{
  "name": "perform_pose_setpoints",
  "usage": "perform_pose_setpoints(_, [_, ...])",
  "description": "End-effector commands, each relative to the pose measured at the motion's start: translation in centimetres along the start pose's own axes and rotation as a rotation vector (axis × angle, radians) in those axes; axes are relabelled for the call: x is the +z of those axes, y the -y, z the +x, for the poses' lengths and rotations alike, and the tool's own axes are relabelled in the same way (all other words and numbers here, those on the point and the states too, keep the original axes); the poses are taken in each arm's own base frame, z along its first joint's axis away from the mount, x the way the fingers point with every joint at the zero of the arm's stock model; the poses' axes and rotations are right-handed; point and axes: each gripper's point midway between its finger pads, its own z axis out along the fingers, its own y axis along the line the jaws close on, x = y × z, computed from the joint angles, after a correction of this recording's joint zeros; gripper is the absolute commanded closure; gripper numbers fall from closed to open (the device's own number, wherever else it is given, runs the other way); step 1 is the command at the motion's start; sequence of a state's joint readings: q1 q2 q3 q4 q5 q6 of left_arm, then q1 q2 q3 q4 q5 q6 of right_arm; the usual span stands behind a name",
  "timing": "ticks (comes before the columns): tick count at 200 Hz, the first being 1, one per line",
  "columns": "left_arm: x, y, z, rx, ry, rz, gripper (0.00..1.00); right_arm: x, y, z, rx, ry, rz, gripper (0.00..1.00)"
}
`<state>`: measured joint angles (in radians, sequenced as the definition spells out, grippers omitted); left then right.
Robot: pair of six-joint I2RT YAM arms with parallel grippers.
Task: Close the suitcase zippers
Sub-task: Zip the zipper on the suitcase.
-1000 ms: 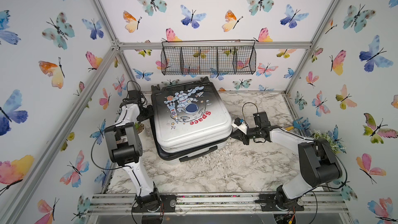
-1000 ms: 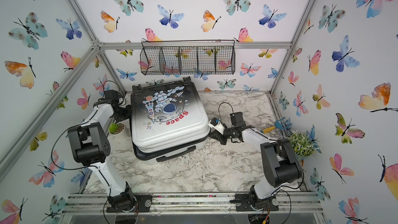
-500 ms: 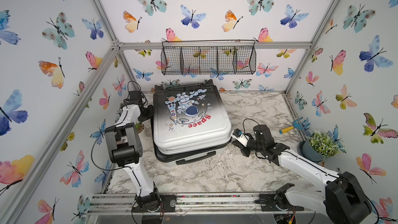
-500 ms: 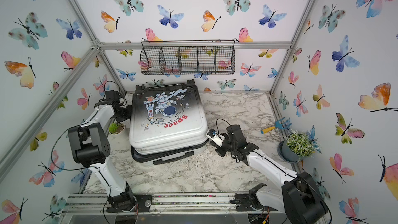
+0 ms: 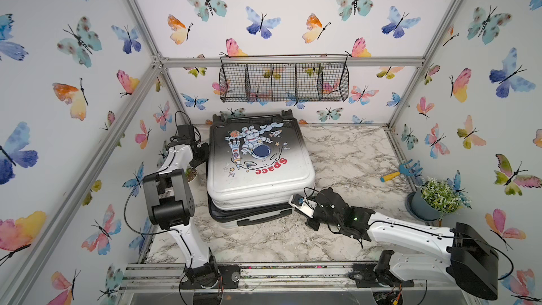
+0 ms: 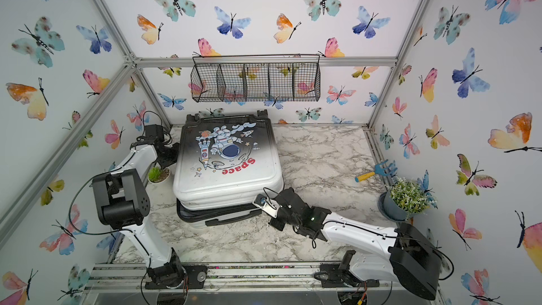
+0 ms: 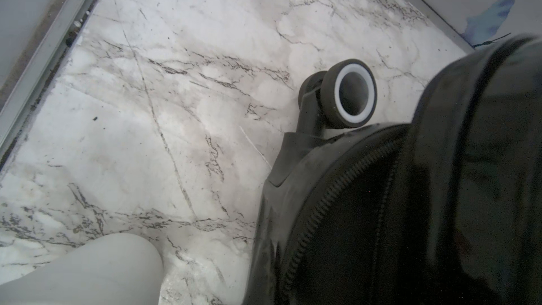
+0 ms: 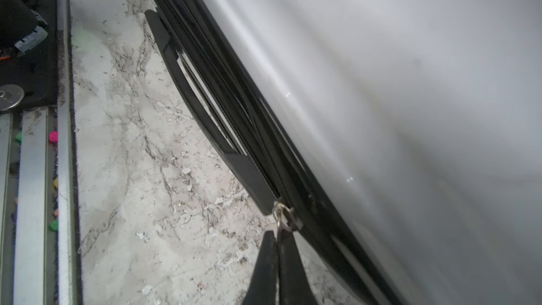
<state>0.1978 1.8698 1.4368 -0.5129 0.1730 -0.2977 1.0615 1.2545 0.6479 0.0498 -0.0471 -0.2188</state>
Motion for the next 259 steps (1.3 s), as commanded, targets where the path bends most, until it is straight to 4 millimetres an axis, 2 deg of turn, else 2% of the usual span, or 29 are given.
perform_pose_setpoints(1, [1.2, -3.4, 5.8, -0.199, -0.125, -0.217, 1.00, -0.1, -4.1, -7.0, -0.042, 0.207, -0.147, 0.96])
perform_pose_setpoints(12, [1.0, -3.3, 6.2, -0.218, -0.128, -0.209, 1.00, 0.4, -5.6, -7.5, -0.052, 0.214, -0.178, 0.96])
perform_pose_setpoints(33, [0.0, -2.8, 6.6, -0.237, -0.116, -0.194, 1.00, 1.7, -6.4, -8.1, -0.058, 0.214, -0.190, 0.96])
perform_pose_setpoints(65, [-1.9, -2.4, 8.5, -0.256, -0.110, -0.162, 1.00, 2.8, -5.3, -9.0, -0.031, 0.221, -0.133, 0.96])
perform_pose_setpoints(92, [-3.8, -3.4, 10.7, -0.238, -0.113, -0.183, 1.00, 2.1, -3.0, -8.8, 0.021, 0.214, -0.087, 0.96])
perform_pose_setpoints(100, [-4.4, -3.8, 11.5, -0.239, -0.109, -0.192, 1.00, 1.6, -2.9, -8.7, 0.029, 0.208, -0.087, 0.96])
perform_pose_setpoints(104, [-4.8, -4.0, 11.8, -0.242, -0.105, -0.197, 1.00, 1.5, -1.8, -8.4, 0.044, 0.196, -0.067, 0.96])
perform_pose_setpoints(124, [-6.2, -5.2, 13.6, -0.271, -0.082, -0.221, 1.00, 0.8, 0.2, -6.0, 0.060, 0.100, -0.014, 0.96])
perform_pose_setpoints(143, [-7.1, -7.2, 15.0, -0.343, -0.073, -0.246, 1.00, -0.3, 1.2, -3.0, 0.066, 0.021, 0.024, 0.96])
perform_pose_setpoints(157, [-7.8, -8.6, 15.6, -0.401, -0.053, -0.264, 1.00, -1.0, 1.3, -0.9, 0.047, -0.034, 0.036, 0.96])
perform_pose_setpoints(183, [-9.1, -9.2, 16.9, -0.466, -0.039, -0.270, 1.00, -2.0, -0.1, 0.5, 0.038, -0.066, -0.027, 0.96])
perform_pose_setpoints(207, [-9.0, -8.4, 19.2, -0.542, -0.072, -0.238, 1.00, -2.4, -3.3, 0.4, -0.016, -0.047, -0.076, 0.96])
perform_pose_setpoints(213, [-9.0, -8.3, 19.8, -0.556, -0.078, -0.242, 1.00, -2.4, -4.8, 0.2, -0.042, -0.045, -0.100, 0.97])
perform_pose_setpoints(236, [-8.3, -7.4, 21.5, -0.610, -0.111, -0.227, 1.00, -2.2, -7.8, -1.2, -0.077, -0.027, -0.145, 0.97])
perform_pose_setpoints(259, [-8.0, -6.4, 21.7, -0.647, -0.123, -0.216, 1.00, -2.0, -10.2, -3.0, -0.129, -0.010, -0.186, 0.96])
